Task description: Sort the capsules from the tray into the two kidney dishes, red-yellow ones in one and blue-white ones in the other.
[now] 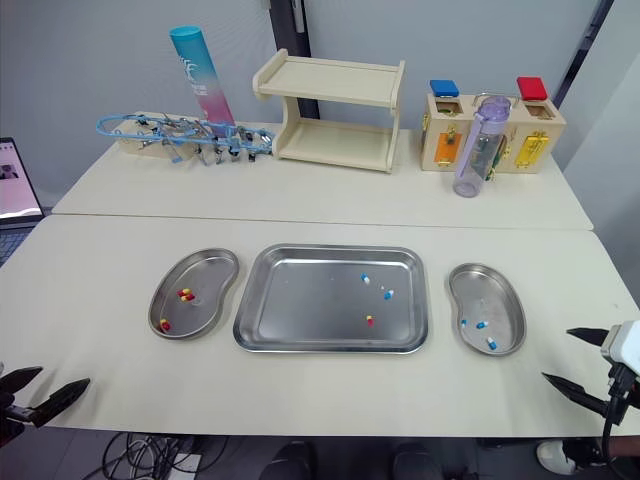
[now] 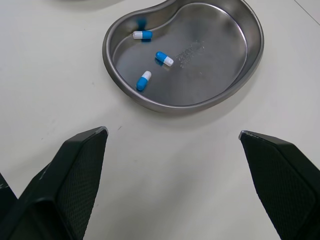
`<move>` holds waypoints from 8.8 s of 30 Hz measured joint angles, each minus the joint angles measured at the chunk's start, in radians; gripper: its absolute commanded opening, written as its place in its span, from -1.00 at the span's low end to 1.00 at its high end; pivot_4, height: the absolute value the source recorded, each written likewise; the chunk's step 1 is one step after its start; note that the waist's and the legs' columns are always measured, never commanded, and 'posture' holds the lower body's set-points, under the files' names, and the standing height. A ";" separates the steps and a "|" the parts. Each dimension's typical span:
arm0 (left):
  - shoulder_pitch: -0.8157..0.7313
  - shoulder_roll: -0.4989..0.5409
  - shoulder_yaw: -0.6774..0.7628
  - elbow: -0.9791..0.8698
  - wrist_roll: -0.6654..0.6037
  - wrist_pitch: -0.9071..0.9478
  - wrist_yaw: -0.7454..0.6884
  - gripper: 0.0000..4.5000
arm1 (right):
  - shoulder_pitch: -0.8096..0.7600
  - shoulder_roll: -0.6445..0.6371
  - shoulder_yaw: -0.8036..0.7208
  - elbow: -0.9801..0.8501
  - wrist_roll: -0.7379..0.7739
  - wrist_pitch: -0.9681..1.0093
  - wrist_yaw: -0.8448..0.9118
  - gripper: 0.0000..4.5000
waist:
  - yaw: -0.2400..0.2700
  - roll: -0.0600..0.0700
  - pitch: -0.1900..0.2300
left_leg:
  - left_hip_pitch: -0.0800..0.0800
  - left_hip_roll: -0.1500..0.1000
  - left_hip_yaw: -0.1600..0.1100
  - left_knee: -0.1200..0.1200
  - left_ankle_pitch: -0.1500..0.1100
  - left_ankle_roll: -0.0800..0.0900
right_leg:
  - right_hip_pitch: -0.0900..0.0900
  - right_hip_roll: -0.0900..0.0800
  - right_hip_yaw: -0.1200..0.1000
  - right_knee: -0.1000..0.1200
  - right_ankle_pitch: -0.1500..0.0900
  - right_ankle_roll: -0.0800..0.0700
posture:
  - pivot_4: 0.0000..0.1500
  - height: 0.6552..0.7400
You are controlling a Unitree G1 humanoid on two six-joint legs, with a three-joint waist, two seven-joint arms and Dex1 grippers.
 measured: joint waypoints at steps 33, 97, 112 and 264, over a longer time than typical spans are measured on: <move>-0.026 0.104 -0.009 0.098 0.024 -0.108 -0.180 0.99 | 0.091 0.267 0.330 -0.489 -0.011 0.046 -0.222 1.00 | 0.000 -0.002 -0.002 | 0.000 0.000 -0.001 -0.001 0.000 0.000 | 0.000 0.000 0.000 0.001 0.000 0.000 | 1.00 1.00; -0.958 -0.475 -1.095 -0.040 0.321 0.113 -0.145 0.35 | -0.041 0.372 0.743 -0.523 -0.189 0.148 -0.530 1.00 | 0.002 -0.003 -0.004 | -0.002 -0.001 -0.004 0.008 0.000 0.000 | 0.002 0.002 -0.002 0.003 0.001 0.001 | 1.00 1.00; -0.955 -0.483 -1.094 -0.034 0.351 0.083 -0.112 -0.85 | -0.040 0.360 0.743 -0.523 -0.189 0.148 -0.528 1.00 | 0.001 -0.001 -0.007 | -0.001 -0.001 -0.004 0.008 0.000 0.000 | 0.002 0.002 -0.002 0.003 0.001 0.001 | 1.00 1.00; -0.077 -0.226 -0.510 -0.665 -0.144 -0.009 -0.114 1.00 | -0.927 0.045 0.882 -0.003 -0.177 0.168 -0.024 0.30 | -0.005 0.003 0.001 | -0.001 0.000 0.000 0.006 0.000 0.000 | 0.000 0.001 0.001 0.001 0.001 0.001 | 1.00 1.00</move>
